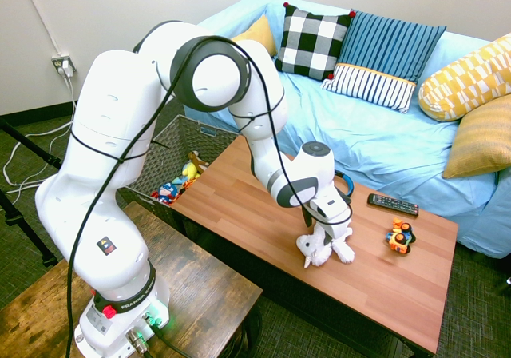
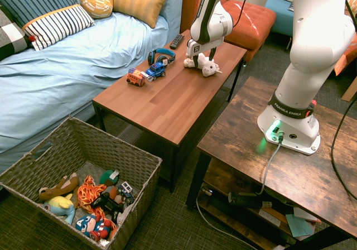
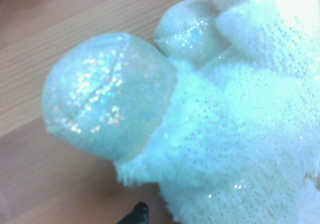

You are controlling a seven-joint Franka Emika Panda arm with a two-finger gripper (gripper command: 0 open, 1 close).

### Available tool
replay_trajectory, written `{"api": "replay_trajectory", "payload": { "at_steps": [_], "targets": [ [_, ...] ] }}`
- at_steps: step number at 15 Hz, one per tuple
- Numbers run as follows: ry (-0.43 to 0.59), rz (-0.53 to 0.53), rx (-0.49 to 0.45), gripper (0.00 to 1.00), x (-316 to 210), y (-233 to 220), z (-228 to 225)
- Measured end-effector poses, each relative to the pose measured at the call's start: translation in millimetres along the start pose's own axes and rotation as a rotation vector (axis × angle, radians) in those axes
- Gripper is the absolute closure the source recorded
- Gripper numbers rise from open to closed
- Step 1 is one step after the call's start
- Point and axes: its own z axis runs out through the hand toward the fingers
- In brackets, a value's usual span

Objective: Put the stuffed toy in the basket

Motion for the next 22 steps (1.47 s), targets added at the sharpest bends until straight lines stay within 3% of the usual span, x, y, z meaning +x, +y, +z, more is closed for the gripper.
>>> {"api": "replay_trajectory", "payload": {
  "at_steps": [1,15,19,22],
  "targets": [
    [0.001,0.005,0.001,1.0,2,-1,3],
    [0.0,0.0,0.014,1.0,18,-2,19],
    [0.013,-0.012,0.045,1.0,26,-13,4],
    [0.019,-0.031,0.101,1.0,28,-34,-33]
  ]
}}
